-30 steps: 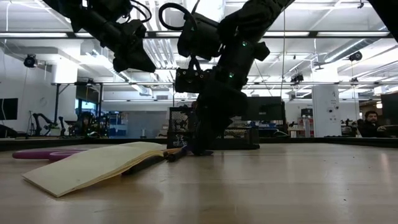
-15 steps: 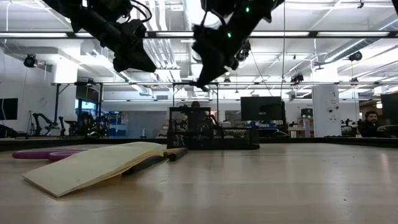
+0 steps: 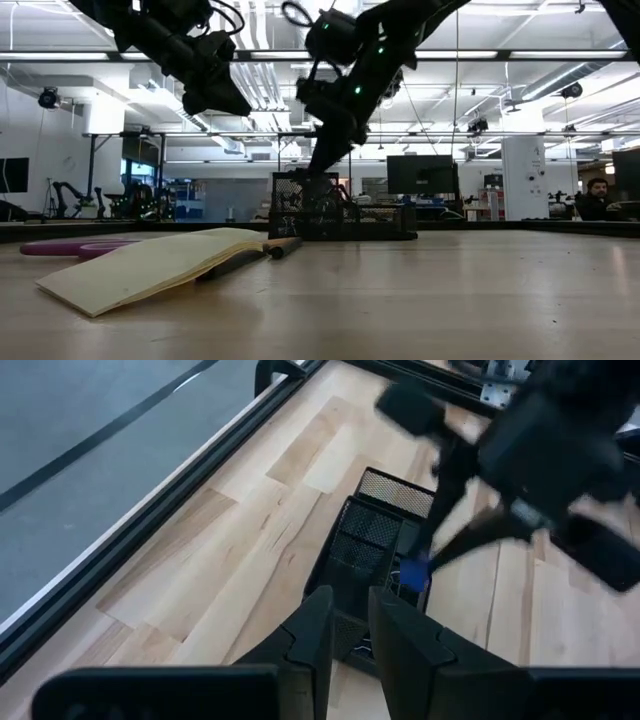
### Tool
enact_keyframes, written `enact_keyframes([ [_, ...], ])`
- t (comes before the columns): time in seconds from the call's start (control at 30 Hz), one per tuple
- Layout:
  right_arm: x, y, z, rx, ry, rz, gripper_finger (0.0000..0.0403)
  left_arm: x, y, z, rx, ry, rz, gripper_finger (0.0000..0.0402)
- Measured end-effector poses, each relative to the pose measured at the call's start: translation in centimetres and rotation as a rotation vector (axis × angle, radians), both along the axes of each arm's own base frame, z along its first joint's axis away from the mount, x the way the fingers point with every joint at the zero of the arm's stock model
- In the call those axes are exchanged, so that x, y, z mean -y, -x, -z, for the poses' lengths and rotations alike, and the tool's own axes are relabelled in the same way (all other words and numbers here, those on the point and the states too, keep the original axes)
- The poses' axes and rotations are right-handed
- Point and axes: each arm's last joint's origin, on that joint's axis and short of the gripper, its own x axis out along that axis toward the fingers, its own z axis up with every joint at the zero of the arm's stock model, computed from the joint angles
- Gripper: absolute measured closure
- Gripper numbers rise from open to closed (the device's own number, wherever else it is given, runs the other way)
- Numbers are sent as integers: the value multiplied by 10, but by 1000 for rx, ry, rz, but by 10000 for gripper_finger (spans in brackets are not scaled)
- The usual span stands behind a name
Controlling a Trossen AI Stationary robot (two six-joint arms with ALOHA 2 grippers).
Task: Pick and place office supplies into organizer
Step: Put the blue eraser into the black desk organizer
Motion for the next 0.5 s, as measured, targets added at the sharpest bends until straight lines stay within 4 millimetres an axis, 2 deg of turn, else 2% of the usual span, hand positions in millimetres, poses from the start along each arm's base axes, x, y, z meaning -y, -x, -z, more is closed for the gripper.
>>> enact_keyframes([
  [0.23, 2, -20, 26, -34, -44, -29, 369, 0, 0, 0, 1, -2, 0, 350],
  [0.33, 4, -25, 39, -72, -29, 9, 369, 0, 0, 0, 1, -2, 0, 350],
  [0.5, 4, -27, 41, -104, -39, 29, 356, -1, 0, 0, -4, -12, -19, 350],
])
